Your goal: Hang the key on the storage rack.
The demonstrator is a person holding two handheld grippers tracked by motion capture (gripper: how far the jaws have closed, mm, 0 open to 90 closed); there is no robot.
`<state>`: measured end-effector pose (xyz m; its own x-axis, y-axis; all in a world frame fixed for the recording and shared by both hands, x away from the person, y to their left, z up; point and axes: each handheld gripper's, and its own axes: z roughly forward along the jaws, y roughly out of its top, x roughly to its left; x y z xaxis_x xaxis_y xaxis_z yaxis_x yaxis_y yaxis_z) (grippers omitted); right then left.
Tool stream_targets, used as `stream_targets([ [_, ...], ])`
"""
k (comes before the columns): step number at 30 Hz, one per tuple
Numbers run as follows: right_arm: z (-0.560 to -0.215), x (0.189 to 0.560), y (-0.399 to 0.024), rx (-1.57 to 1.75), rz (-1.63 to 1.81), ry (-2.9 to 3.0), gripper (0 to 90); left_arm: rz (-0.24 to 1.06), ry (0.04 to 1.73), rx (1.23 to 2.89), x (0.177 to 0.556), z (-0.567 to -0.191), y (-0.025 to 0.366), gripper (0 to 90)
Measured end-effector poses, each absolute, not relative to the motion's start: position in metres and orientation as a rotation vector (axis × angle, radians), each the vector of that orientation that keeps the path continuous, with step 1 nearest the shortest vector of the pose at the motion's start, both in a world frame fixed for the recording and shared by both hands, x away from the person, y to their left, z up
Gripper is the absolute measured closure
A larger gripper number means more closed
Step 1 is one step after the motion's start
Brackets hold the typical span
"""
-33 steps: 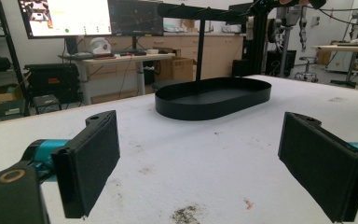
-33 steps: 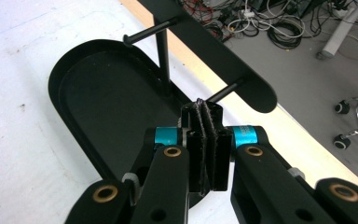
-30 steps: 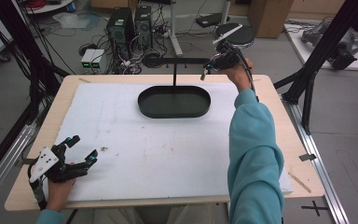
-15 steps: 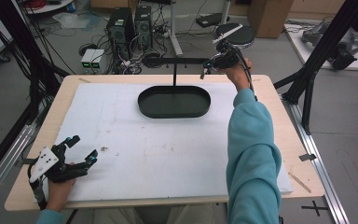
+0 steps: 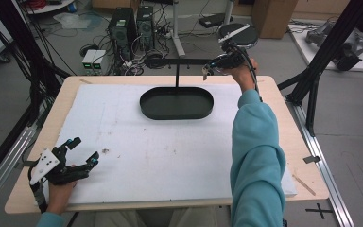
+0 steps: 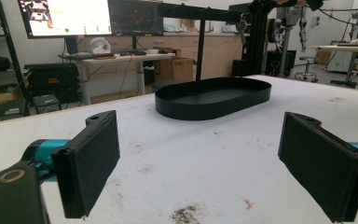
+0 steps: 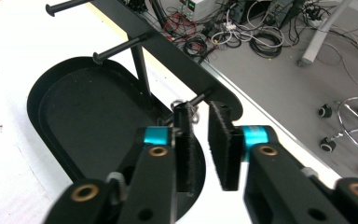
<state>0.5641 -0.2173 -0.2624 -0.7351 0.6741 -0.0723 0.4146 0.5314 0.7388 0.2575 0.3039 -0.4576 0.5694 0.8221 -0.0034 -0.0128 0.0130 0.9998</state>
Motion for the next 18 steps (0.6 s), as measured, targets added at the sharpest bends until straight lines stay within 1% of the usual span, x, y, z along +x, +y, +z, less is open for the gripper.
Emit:
stream_targets([
  [1,-0.262,0.563,-0.218,0.913,1.038,2.419,71.6,0.754,0.746,1.416,0.258,-0.458,0.304,13.0],
  [2,-0.261,0.562,-0.219,0.923,1.050,2.415,65.9,0.755,0.746,1.420,0.257,-0.458,0.304,13.0],
  [3,-0.260,0.561,-0.219,0.942,1.062,2.408,56.8,0.756,0.746,1.421,0.257,-0.458,0.304,13.0],
  [5,-0.259,0.558,-0.219,0.973,1.074,2.373,26.5,0.754,0.747,1.419,0.257,-0.458,0.304,13.0],
  [6,-0.258,0.556,-0.219,0.992,1.085,2.360,13.6,0.754,0.747,1.420,0.257,-0.458,0.304,13.0],
  [7,-0.258,0.553,-0.218,1.013,1.096,2.352,7.4,0.753,0.748,1.419,0.258,-0.458,0.304,13.0],
  [8,-0.257,0.549,-0.218,1.015,1.105,2.358,3.2,0.753,0.748,1.418,0.257,-0.457,0.304,13.0],
  [9,-0.255,0.542,-0.218,0.991,1.149,2.354,0.5,0.753,0.748,1.419,0.257,-0.458,0.304,13.0],
  [12,-0.251,0.525,-0.225,0.957,1.308,2.295,0.5,0.752,0.748,1.419,0.258,-0.458,0.304,13.0],
  [18,-0.247,0.490,-0.238,0.934,1.362,2.259,0.5,0.757,0.744,1.421,0.257,-0.458,0.304,13.0],
])
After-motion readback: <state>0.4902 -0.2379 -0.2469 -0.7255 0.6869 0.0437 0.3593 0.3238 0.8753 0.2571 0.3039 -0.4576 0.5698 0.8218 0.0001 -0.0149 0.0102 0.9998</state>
